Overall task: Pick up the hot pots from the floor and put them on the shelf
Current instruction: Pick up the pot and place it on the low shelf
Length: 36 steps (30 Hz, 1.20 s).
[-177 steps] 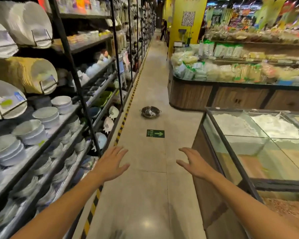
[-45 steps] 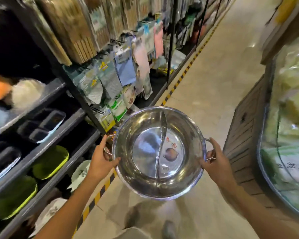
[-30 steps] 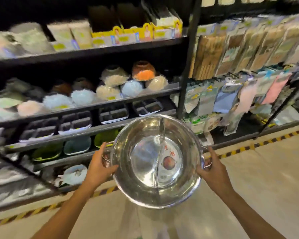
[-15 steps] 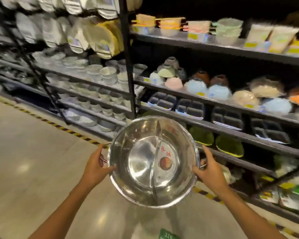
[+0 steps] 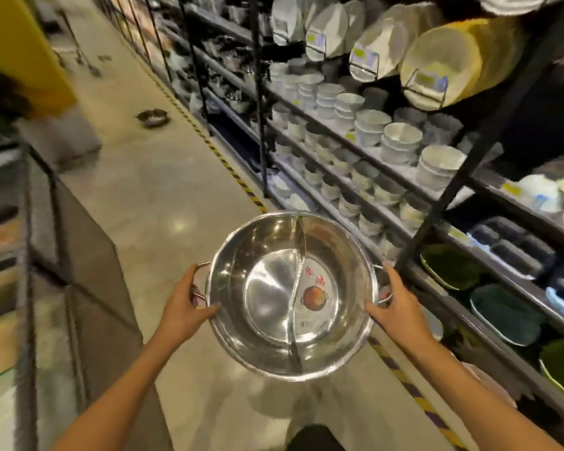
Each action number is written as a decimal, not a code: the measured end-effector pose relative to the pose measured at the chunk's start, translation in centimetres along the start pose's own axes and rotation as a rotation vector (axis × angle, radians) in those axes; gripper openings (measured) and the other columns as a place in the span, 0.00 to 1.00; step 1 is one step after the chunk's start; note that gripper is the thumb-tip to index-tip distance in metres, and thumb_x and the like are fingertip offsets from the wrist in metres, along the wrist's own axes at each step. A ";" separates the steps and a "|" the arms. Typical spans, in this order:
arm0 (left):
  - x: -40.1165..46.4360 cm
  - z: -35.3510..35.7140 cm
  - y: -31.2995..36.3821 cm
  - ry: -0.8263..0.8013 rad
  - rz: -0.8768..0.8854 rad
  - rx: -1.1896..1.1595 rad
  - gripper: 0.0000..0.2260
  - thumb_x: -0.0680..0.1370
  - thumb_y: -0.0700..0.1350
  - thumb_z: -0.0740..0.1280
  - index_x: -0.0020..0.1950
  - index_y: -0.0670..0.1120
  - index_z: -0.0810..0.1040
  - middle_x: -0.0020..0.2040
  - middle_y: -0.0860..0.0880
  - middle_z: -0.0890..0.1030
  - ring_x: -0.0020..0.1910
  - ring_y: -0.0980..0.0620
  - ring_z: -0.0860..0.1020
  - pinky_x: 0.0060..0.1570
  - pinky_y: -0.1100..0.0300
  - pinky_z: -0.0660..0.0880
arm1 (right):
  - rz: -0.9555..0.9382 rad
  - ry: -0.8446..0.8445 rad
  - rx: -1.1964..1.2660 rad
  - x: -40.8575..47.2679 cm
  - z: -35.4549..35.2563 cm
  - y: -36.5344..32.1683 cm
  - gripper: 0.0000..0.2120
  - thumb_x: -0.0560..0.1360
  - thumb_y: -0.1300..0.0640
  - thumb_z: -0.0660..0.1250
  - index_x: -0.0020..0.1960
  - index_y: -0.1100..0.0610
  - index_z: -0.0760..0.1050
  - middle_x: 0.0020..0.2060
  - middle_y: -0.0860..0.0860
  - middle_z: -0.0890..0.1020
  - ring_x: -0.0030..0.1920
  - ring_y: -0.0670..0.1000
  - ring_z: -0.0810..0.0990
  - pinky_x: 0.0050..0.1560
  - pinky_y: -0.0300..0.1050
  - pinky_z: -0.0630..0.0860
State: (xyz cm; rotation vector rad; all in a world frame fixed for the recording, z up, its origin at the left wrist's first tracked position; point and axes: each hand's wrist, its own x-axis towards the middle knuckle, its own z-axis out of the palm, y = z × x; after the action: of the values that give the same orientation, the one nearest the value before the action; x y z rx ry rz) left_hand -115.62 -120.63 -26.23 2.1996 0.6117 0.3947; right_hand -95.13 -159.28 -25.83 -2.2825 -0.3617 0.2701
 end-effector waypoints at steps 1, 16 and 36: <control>1.3 -0.6 -0.6 0.034 -0.014 0.026 0.41 0.63 0.50 0.81 0.66 0.75 0.63 0.38 0.51 0.75 0.32 0.54 0.72 0.33 0.62 0.72 | -0.017 -0.021 0.008 2.5 1.1 -0.8 0.47 0.68 0.42 0.76 0.79 0.40 0.53 0.41 0.45 0.80 0.39 0.45 0.81 0.39 0.44 0.78; 24.7 -8.9 -9.3 0.368 -0.253 0.075 0.48 0.63 0.50 0.82 0.57 0.88 0.52 0.40 0.49 0.74 0.35 0.51 0.75 0.33 0.61 0.69 | -0.288 -0.330 -0.041 37.7 17.0 -19.2 0.43 0.67 0.38 0.74 0.76 0.36 0.55 0.36 0.41 0.79 0.36 0.40 0.80 0.34 0.37 0.71; 63.4 -25.9 -31.3 0.259 -0.414 0.022 0.41 0.65 0.52 0.81 0.73 0.57 0.64 0.48 0.49 0.75 0.42 0.55 0.73 0.38 0.66 0.67 | -0.345 -0.339 -0.040 70.8 43.8 -42.8 0.40 0.70 0.44 0.75 0.67 0.20 0.52 0.40 0.44 0.82 0.40 0.38 0.82 0.30 0.28 0.73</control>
State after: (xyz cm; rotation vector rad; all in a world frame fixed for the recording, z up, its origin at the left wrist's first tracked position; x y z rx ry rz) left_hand -84.06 -52.33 -29.18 1.9879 1.1901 0.4551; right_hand -49.59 -77.56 -28.58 -2.1635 -0.9301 0.4747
